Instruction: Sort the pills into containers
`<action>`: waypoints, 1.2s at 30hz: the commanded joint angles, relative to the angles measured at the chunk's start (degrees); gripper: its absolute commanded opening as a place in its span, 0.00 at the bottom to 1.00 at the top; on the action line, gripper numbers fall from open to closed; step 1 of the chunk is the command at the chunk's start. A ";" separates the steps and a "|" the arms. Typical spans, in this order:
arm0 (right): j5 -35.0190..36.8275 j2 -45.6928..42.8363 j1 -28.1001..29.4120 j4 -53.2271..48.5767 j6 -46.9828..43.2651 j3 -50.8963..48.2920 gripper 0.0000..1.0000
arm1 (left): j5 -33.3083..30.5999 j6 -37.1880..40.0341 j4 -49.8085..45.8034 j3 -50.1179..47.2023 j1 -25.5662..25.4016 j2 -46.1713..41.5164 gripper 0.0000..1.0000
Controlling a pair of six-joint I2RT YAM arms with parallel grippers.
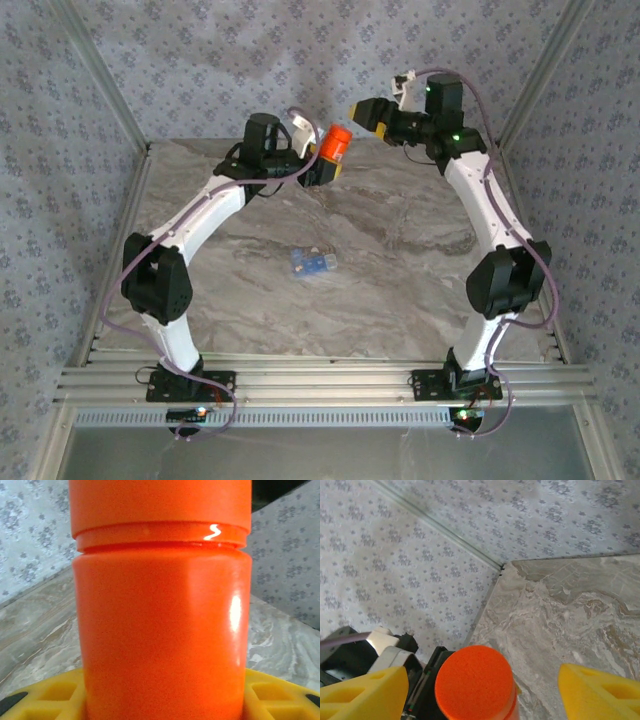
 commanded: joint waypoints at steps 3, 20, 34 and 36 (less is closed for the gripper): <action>-2.53 2.23 1.75 -7.69 -7.88 4.91 0.80 | 5.38 -0.78 -1.52 3.16 0.04 1.28 0.00; -3.63 2.84 3.12 -6.29 -5.95 1.41 0.65 | 5.73 -0.84 -1.79 3.36 -0.05 1.22 0.00; -2.50 2.76 3.50 -6.18 -4.03 -0.17 0.40 | 5.45 -0.57 -2.05 3.41 -0.05 0.71 0.00; -0.14 2.43 4.40 -6.66 -2.65 -0.68 0.37 | 3.91 -0.54 -1.97 3.44 -0.22 0.67 0.00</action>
